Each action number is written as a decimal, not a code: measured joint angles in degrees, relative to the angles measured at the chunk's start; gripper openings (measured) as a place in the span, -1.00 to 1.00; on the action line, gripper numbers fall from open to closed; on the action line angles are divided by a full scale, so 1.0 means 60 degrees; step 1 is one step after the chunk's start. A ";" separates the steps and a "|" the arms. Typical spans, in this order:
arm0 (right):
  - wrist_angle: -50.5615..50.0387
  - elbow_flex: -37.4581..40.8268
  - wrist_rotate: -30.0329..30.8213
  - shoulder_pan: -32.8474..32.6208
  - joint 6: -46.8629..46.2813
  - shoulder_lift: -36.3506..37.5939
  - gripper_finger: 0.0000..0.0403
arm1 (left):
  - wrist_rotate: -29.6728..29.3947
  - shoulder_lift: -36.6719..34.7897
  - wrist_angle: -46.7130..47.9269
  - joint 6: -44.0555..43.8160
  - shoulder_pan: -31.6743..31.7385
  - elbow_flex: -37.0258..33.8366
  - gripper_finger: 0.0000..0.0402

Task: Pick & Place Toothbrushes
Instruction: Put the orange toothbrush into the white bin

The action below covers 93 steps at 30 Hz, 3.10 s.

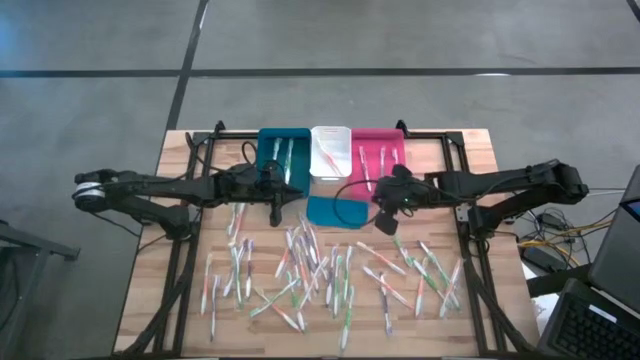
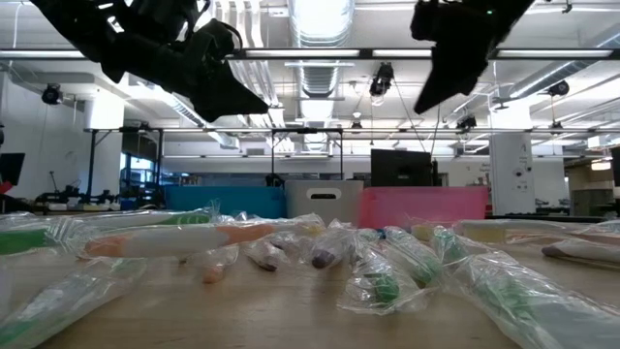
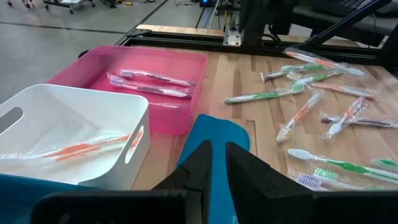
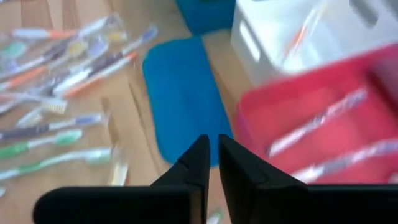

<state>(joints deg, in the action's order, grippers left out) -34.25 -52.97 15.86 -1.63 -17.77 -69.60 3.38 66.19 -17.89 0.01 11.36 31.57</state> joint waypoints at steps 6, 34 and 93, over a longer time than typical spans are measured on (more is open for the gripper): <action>-0.0808 0.0405 0.0389 -0.0777 -0.1315 0.0058 -0.95 | 0.0000 0.0000 0.0002 -0.0001 0.0002 0.0000 -0.75; -0.0565 0.0928 0.1223 -0.4146 -0.6224 -0.0717 -0.96 | -0.0002 0.0004 -0.0006 0.1209 0.0005 0.0000 -0.75; 0.0129 0.0800 -0.0157 -0.4307 -0.7441 -0.4312 -0.70 | 0.0000 0.0004 0.0158 -0.1365 0.0012 0.0000 -0.75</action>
<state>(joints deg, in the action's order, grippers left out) -33.48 -48.17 14.92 -27.48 -62.41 -95.48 3.38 66.22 -16.94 -8.19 11.43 31.57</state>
